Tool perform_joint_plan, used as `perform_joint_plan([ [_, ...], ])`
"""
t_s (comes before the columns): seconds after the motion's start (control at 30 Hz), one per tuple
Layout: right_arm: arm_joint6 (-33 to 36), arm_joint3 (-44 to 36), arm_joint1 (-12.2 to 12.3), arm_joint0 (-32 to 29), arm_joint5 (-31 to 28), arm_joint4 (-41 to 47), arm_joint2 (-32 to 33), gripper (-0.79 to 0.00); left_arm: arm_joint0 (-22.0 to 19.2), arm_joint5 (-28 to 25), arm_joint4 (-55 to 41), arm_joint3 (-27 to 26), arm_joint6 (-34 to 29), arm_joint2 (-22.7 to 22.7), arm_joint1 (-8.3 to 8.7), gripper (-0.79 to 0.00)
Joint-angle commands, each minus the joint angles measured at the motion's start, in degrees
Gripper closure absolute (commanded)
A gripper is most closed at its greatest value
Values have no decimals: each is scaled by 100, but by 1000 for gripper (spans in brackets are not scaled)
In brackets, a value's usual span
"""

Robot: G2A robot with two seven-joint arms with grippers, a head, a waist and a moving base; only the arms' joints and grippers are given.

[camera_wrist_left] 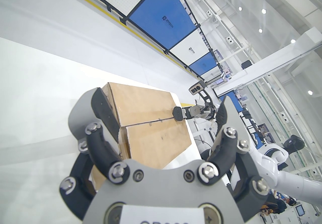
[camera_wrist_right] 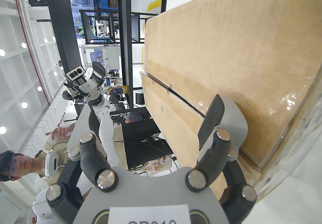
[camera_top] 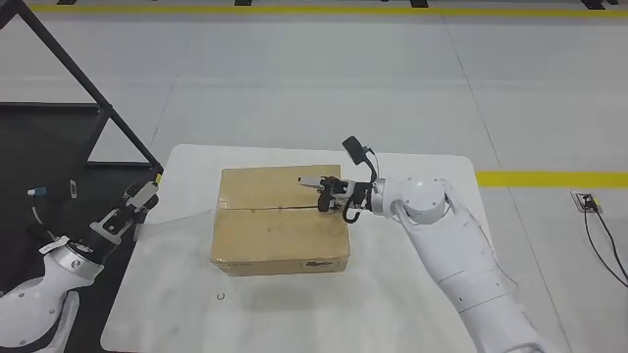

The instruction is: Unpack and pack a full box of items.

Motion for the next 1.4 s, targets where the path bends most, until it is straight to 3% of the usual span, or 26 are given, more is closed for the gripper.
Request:
perform_joint_plan([
  [0.0,0,0,0,0,0,0,0,-785,0,0,0,0,0,-2,0,-785],
  [0.23,-107,-125,8,-113,-35,-5,-9,-785,37,419,102,356,178,440,-66,-785],
  [0.9,17,-353,129,-189,-88,-148,-77,-785,-73,717,-143,1492,177,1261,-240,-785],
  [1.37,20,-571,191,-230,12,-187,-143,-785,-1088,988,-1253,2780,487,2097,-566,-785],
])
